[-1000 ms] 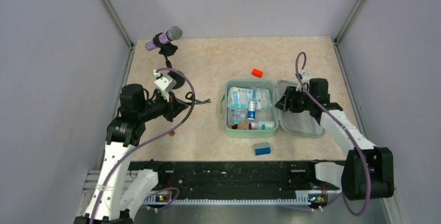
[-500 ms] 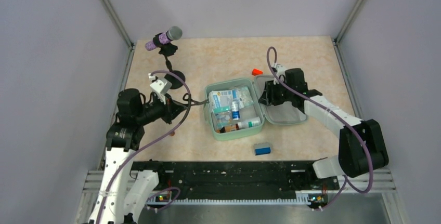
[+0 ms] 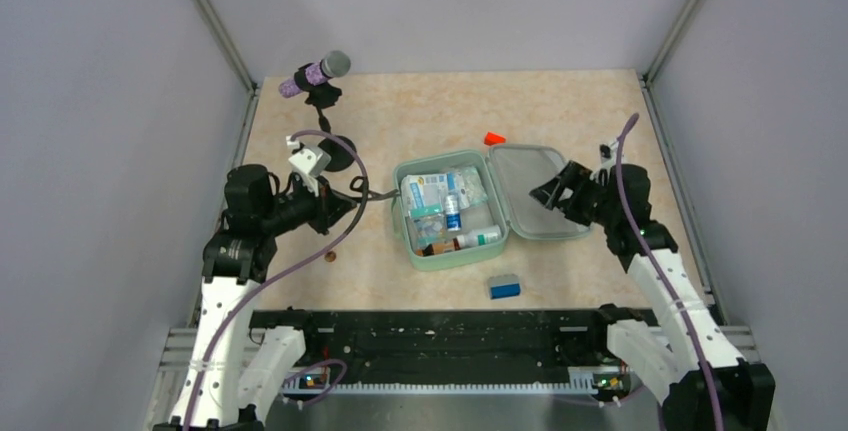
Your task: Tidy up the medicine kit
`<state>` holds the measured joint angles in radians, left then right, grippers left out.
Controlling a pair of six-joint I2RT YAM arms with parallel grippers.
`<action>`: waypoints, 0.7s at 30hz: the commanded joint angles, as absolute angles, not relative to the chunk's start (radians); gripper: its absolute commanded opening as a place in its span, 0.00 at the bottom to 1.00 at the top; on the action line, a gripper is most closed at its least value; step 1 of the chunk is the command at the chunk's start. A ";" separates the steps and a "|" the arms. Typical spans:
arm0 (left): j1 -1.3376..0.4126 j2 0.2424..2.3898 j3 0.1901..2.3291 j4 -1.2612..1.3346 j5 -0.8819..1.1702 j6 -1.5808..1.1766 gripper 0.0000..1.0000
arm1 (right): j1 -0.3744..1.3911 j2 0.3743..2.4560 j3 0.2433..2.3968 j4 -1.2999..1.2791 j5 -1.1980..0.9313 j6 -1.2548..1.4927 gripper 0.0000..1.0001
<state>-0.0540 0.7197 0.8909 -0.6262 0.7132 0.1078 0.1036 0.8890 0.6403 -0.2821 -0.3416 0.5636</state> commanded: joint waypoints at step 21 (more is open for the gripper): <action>-0.031 0.798 0.977 -0.637 0.713 0.160 0.00 | -0.036 0.886 0.289 0.111 -0.425 0.940 0.79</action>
<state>-0.0353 0.7883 0.9657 -0.6682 0.6880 0.1566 0.0120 0.8791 0.3355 -0.1493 -0.4099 0.9459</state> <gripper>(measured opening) 0.056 0.792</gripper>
